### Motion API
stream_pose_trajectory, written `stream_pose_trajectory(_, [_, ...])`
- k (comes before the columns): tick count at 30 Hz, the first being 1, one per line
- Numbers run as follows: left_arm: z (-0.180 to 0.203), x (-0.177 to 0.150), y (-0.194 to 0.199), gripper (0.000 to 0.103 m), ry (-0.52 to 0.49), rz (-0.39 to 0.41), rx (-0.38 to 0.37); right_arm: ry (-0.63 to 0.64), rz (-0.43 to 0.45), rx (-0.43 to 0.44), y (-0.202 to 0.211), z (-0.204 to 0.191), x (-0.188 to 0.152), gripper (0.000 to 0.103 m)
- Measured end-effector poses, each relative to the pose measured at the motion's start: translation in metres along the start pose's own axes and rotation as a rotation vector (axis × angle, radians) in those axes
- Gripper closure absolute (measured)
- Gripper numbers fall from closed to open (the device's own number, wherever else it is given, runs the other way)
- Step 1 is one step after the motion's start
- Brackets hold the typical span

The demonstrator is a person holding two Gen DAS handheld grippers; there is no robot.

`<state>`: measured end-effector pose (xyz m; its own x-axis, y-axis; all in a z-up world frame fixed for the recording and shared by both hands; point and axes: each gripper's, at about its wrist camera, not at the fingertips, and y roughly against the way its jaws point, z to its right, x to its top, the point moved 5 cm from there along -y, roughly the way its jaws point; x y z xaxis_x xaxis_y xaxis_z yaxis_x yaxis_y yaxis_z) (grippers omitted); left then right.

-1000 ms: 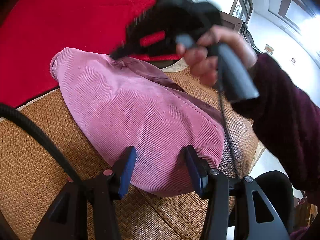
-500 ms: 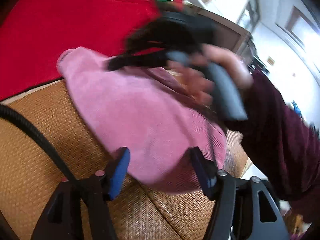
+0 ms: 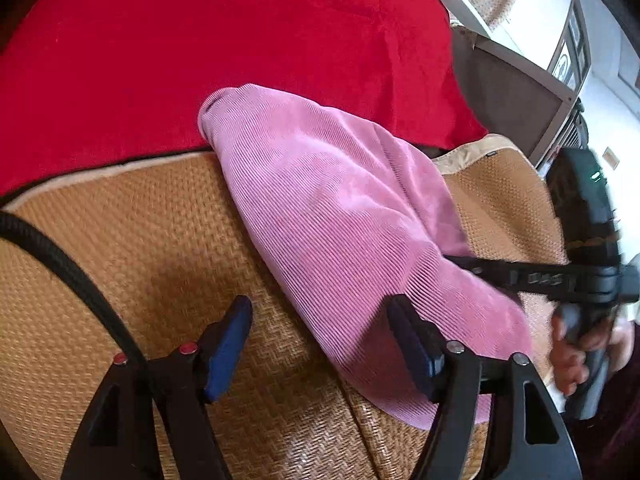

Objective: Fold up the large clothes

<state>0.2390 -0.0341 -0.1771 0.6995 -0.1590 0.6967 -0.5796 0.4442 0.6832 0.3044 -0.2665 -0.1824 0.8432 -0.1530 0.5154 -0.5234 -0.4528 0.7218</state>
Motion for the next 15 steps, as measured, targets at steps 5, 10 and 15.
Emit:
stream_pose_trajectory(5, [-0.014, 0.005, 0.002, 0.029, 0.060, -0.012, -0.054, -0.049, 0.096, 0.088, 0.048, 0.015, 0.011, 0.094])
stream_pose_trajectory(10, [-0.039, 0.008, 0.008, 0.021, 0.216, -0.019, -0.249, -0.161, 0.150, 0.019, 0.055, 0.054, 0.012, 0.093])
stream_pose_trajectory(15, [-0.032, 0.002, -0.011, 0.017, 0.325, -0.098, -0.394, -0.265, 0.086, 0.102, 0.032, 0.069, 0.005, 0.093])
